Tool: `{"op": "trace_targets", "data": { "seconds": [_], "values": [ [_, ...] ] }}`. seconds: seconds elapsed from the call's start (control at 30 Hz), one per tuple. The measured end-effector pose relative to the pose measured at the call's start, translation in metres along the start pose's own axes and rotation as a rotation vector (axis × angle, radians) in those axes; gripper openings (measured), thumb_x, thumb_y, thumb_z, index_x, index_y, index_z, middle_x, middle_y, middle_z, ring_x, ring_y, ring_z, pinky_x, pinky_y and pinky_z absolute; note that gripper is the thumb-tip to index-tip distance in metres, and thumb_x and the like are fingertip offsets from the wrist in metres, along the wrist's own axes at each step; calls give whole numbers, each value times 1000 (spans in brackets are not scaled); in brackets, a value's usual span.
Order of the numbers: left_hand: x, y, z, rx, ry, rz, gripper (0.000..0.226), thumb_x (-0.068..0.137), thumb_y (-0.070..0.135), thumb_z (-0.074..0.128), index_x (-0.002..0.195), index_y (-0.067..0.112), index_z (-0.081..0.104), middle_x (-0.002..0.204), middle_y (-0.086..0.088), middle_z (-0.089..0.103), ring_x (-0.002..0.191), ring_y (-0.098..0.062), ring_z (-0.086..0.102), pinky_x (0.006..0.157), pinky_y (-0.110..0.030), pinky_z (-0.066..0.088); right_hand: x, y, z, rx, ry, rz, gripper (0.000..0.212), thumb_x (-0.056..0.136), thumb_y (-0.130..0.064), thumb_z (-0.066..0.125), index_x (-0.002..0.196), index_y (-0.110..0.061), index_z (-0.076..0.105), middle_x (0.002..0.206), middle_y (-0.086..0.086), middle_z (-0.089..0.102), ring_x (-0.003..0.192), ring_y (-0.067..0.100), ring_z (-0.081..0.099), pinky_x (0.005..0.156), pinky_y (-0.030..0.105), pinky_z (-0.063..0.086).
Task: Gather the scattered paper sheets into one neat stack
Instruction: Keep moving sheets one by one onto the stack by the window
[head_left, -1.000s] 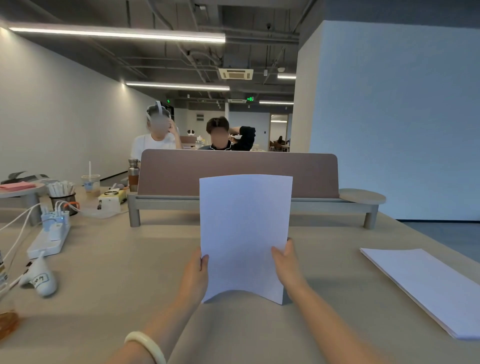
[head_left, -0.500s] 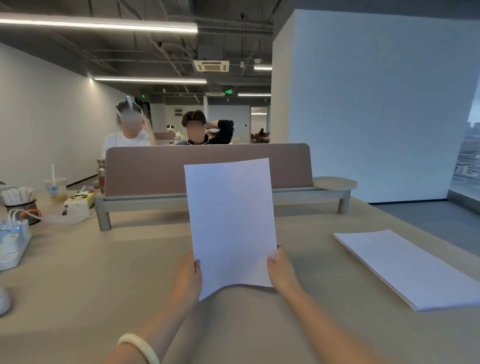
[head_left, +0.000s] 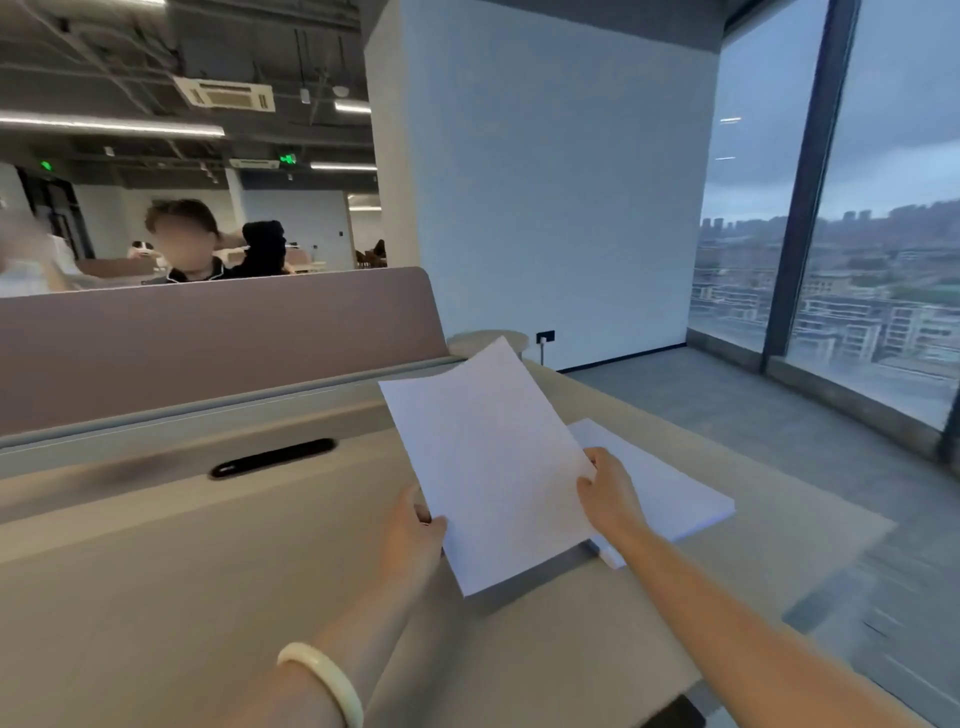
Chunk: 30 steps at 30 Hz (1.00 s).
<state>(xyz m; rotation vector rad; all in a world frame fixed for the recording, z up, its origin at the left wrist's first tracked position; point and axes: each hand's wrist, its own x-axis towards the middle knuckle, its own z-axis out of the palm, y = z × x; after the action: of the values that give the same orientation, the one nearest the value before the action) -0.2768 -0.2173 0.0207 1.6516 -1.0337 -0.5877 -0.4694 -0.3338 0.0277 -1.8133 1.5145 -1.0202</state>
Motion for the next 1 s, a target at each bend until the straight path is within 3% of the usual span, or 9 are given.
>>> {"op": "trace_targets", "data": {
  "seconds": [0.07, 0.17, 0.27, 0.37, 0.47, 0.6, 0.8, 0.9, 1.0],
  "values": [
    [9, 9, 31, -22, -42, 16, 48, 82, -2, 54, 125, 17, 45, 93, -21, 60, 88, -35, 63, 76, -52, 56, 17, 22, -20, -57, 27, 8, 35, 88, 2, 39, 118, -9, 54, 119, 12, 58, 98, 30, 59, 78, 34, 48],
    [20, 20, 74, -22, -124, 22, 63, 84, -1, 57, 139, 19, 31, 91, -21, 59, 83, -31, 62, 75, -42, 57, 41, 52, -47, -152, 59, 62, 43, 89, 0, 41, 130, -10, 47, 133, 9, 50, 113, 30, 55, 94, 39, 47],
    [30, 23, 110, 18, -187, 44, 65, 87, 3, 56, 143, 16, 27, 73, -4, 48, 69, -14, 51, 73, -31, 50, 63, 76, -63, -198, 66, 134, 46, 90, -3, 42, 135, -11, 43, 136, 11, 47, 124, 31, 47, 104, 38, 40],
    [38, 24, 136, 89, -230, 80, 61, 89, 7, 57, 142, 16, 29, 72, 3, 42, 66, -7, 45, 62, -18, 37, 80, 94, -72, -285, 45, 219, 44, 93, -7, 37, 136, -18, 39, 141, 5, 42, 130, 24, 42, 109, 38, 34],
    [43, 23, 152, 126, -256, 97, 59, 88, 9, 57, 141, 16, 31, 72, 5, 42, 67, -7, 45, 63, -17, 36, 89, 106, -78, -369, 39, 220, 48, 94, -5, 36, 140, -18, 34, 146, 5, 38, 132, 24, 41, 108, 32, 34],
    [46, 17, 162, 198, -276, 109, 59, 89, 14, 56, 141, 20, 31, 74, 5, 44, 73, -11, 49, 72, -22, 42, 96, 119, -76, -446, 49, 197, 53, 89, -1, 40, 140, -18, 36, 143, 9, 43, 130, 28, 43, 108, 35, 34],
    [45, 10, 163, 402, -266, 131, 57, 90, 26, 55, 141, 25, 29, 75, 7, 50, 79, -14, 55, 75, -26, 47, 98, 126, -74, -558, 26, 193, 49, 90, -16, 46, 138, -18, 39, 139, 8, 44, 129, 29, 37, 108, 39, 33],
    [46, 8, 159, 511, -208, 129, 63, 88, 40, 55, 142, 24, 29, 102, 1, 58, 102, -18, 55, 87, -29, 46, 103, 123, -81, -499, -27, 303, 50, 92, -33, 47, 138, -15, 39, 141, 11, 43, 131, 31, 38, 108, 38, 34],
    [45, 5, 158, 658, -141, 83, 70, 86, 53, 50, 144, 22, 25, 136, -1, 44, 127, -23, 36, 104, -31, 32, 112, 115, -88, -559, -114, 362, 58, 88, -49, 49, 130, -9, 48, 137, 13, 49, 125, 31, 47, 103, 36, 40]
  ]
}}
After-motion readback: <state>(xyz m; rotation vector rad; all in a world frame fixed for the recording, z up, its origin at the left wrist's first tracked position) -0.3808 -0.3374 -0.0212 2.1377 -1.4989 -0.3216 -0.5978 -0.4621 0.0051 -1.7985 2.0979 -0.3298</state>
